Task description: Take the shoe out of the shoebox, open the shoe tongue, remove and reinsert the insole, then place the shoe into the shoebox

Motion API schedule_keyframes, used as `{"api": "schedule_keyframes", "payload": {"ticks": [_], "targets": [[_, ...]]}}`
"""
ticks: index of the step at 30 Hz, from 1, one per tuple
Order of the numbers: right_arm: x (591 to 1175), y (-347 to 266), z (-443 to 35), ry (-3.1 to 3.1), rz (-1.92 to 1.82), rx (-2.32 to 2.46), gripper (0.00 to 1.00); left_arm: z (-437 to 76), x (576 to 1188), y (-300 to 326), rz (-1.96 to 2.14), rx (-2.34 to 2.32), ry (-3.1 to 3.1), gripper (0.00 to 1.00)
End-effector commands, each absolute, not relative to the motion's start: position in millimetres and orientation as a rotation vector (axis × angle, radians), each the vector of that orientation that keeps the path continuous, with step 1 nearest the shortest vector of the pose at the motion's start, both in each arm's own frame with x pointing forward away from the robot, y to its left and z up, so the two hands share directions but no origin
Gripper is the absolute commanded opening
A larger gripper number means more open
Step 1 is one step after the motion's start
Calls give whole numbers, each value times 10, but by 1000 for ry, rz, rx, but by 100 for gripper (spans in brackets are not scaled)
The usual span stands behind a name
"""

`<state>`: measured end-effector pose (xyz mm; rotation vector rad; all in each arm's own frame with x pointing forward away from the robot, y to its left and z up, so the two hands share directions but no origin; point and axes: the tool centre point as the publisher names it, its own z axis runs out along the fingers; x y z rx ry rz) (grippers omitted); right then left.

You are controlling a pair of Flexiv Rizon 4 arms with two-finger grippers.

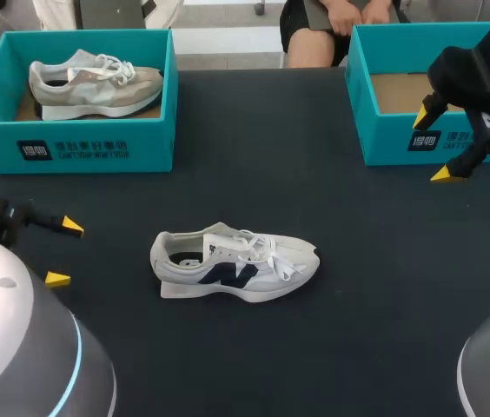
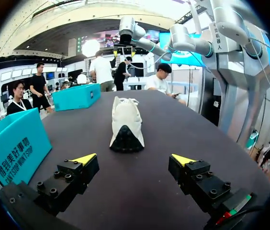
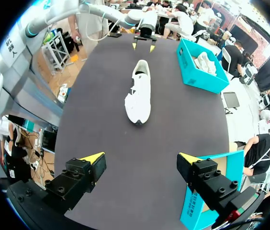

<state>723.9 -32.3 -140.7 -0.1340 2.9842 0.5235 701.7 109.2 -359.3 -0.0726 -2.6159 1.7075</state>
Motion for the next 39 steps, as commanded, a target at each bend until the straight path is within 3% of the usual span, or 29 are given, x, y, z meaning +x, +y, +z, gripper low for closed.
{"api": "schedule_keyframes", "payload": {"ticks": [1,39], "targets": [[7260,-309,-1407,2989,520,-134,100,-3724,7019,1004,1703,-47,-2614,100],[7260,-309,-1407,2989,520,-134,100,-3975,7174,-410,1883,-41,-2505,100]]}}
